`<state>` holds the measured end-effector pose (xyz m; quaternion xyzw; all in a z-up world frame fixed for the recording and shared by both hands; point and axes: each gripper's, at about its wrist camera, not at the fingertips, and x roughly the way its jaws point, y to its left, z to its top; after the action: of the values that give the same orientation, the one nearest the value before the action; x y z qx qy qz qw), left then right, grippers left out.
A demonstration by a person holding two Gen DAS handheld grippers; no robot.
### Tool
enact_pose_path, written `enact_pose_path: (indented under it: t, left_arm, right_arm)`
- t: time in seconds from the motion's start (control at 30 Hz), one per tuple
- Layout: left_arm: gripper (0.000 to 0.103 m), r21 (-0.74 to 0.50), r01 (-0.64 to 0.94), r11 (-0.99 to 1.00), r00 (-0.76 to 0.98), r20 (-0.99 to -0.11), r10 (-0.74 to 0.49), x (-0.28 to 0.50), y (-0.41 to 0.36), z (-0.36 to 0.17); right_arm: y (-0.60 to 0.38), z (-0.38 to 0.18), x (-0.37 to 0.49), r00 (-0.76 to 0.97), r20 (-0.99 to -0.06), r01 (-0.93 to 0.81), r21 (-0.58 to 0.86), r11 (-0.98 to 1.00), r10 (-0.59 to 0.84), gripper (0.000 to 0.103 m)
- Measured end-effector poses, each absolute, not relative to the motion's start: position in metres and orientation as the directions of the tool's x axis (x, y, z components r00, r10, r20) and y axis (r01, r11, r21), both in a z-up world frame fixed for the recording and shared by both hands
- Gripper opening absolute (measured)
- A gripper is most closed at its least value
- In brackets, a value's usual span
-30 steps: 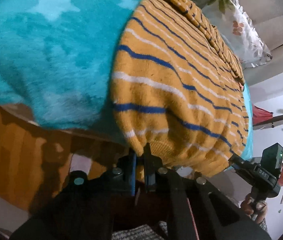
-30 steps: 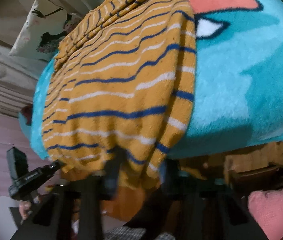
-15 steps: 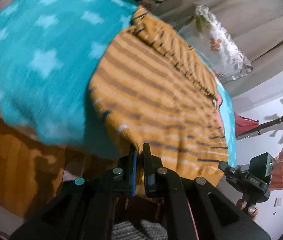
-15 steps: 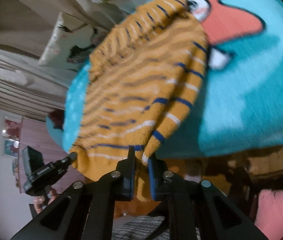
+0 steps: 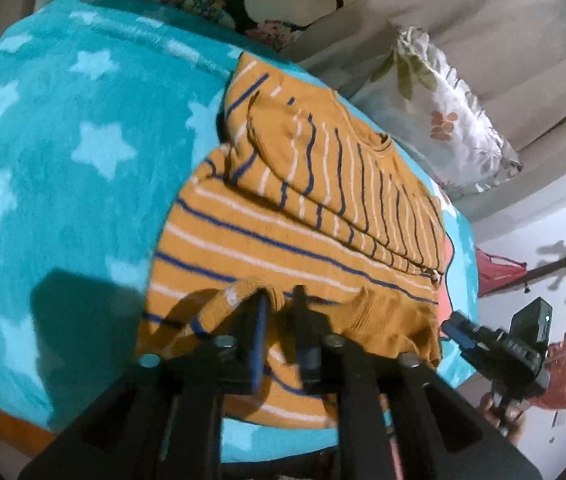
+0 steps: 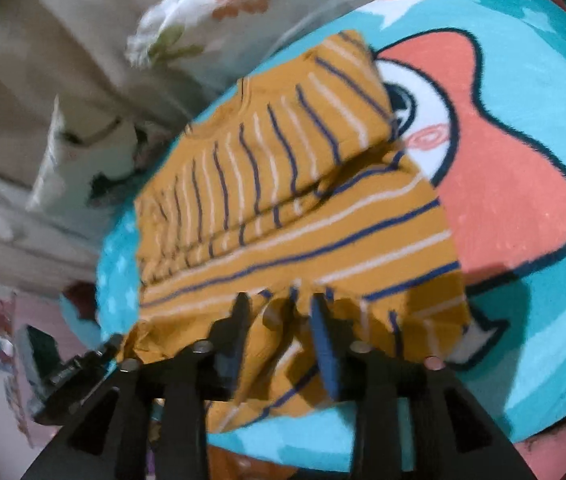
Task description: Fold small clothes
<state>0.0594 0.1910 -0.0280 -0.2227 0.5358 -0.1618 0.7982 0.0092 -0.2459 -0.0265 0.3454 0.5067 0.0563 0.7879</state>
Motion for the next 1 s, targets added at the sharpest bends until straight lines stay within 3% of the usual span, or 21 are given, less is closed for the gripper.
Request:
enact_pose_path:
  t: [0.03,0.1,0.27,0.47,0.6,0.83,0.87,0.9,0.93,1.0]
  left_arm:
    - [0.037,-0.506,0.028,0.862,0.378,-0.793,-0.478,0.062,0.194,-0.027]
    - [0.047,-0.468,0.037,0.883,0.389,-0.807,-0.444,0.066,0.199,-0.026]
    - [0.049,-0.429,0.079,0.900,0.361,-0.829,-0.427,0.070,0.210,-0.036]
    - [0.055,-0.437,0.184,0.881,0.307,-0.825,-0.474,0.072,0.196,-0.046]
    - [0.061,-0.422,0.295,0.857,0.267,-0.825,-0.498,0.073,0.174,-0.048]
    - [0.062,-0.368,0.376,0.851,0.229,-0.852,-0.470,0.084,0.150,-0.059]
    - [0.061,-0.373,0.376,0.848,0.225,-0.852,-0.474,0.084,0.149,-0.059]
    - [0.051,-0.376,0.371,0.849,0.221,-0.852,-0.474,0.084,0.149,-0.060]
    - [0.032,-0.372,0.365,0.853,0.219,-0.857,-0.467,0.084,0.150,-0.061]
    - [0.008,-0.350,0.354,0.868,0.209,-0.875,-0.437,0.084,0.151,-0.065]
  right_arm:
    - [-0.254,-0.021,0.007,0.496,-0.758,0.269,0.599,0.754,0.424,0.053]
    - [-0.264,-0.014,0.000,0.508,-0.768,0.270,0.573,0.774,0.391,0.054]
    - [-0.256,0.000,-0.013,0.481,-0.808,0.202,0.479,0.854,0.339,0.054]
    - [-0.187,0.004,-0.008,0.428,-0.869,-0.028,0.262,0.965,0.249,0.056]
    - [-0.150,0.002,0.015,0.451,-0.881,-0.122,0.100,0.987,0.145,0.065]
    - [-0.108,-0.020,0.050,0.440,-0.895,-0.263,-0.050,0.964,0.073,0.065]
    - [-0.105,-0.025,0.051,0.433,-0.898,-0.275,-0.051,0.960,0.077,0.065]
    - [-0.101,-0.028,0.051,0.426,-0.901,-0.287,-0.054,0.956,0.077,0.065]
    - [-0.095,-0.032,0.052,0.421,-0.904,-0.298,-0.058,0.953,0.076,0.065]
    - [-0.090,-0.039,0.052,0.411,-0.908,-0.306,-0.058,0.950,0.077,0.065]
